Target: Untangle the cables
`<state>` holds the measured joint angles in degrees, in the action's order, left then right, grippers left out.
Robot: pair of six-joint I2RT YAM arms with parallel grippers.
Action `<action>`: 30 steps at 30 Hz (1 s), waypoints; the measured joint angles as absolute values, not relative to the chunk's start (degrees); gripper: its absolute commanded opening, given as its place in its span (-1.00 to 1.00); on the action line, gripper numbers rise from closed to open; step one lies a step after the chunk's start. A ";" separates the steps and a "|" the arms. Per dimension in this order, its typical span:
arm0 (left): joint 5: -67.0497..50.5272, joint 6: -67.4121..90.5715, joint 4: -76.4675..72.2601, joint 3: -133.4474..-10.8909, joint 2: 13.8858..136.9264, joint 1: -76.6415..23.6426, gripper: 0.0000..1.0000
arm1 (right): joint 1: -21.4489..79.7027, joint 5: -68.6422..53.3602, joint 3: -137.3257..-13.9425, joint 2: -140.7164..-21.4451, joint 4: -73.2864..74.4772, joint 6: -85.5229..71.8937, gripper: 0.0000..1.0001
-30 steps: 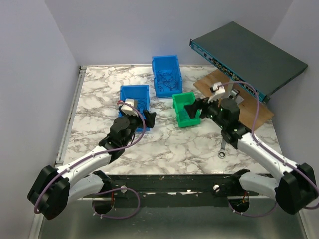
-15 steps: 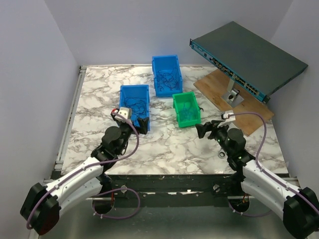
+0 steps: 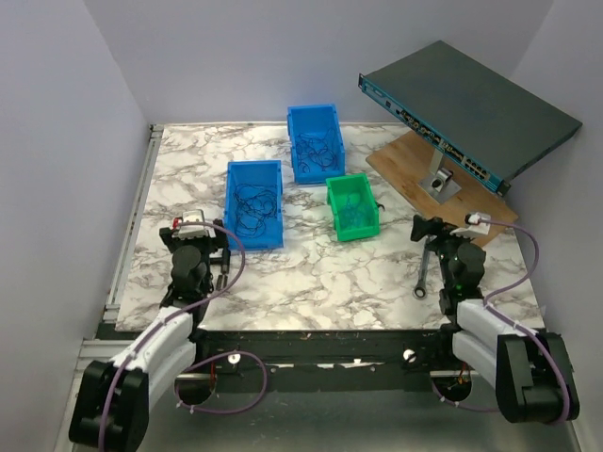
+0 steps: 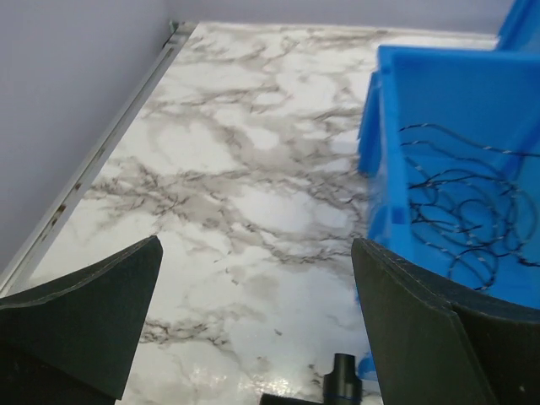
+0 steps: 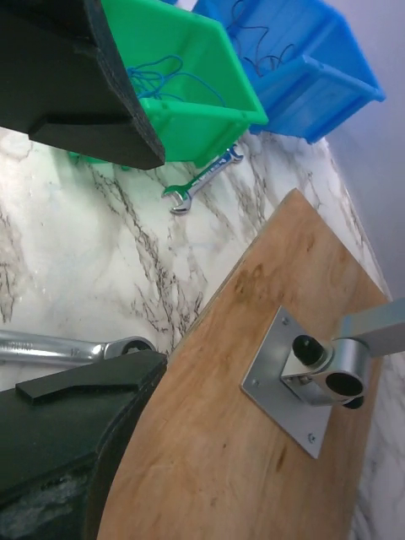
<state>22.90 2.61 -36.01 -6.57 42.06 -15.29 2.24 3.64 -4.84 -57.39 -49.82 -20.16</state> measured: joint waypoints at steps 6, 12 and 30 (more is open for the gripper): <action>22.20 3.07 -46.70 -6.61 55.92 -10.04 0.90 | 1.45 3.64 -4.51 -56.55 -54.37 -14.33 1.00; 20.80 1.72 -58.37 -8.71 66.59 -8.21 0.85 | 1.39 3.99 -4.25 -83.40 -75.42 -11.62 1.00; 3.11 0.73 -60.93 -12.73 73.01 -2.61 0.97 | 1.39 -4.14 -13.54 -93.01 -75.33 -6.76 1.00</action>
<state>3.11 0.73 -60.93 -12.73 73.01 -2.61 1.39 -4.14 -13.54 -93.01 -75.33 -6.76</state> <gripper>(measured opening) 0.982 0.998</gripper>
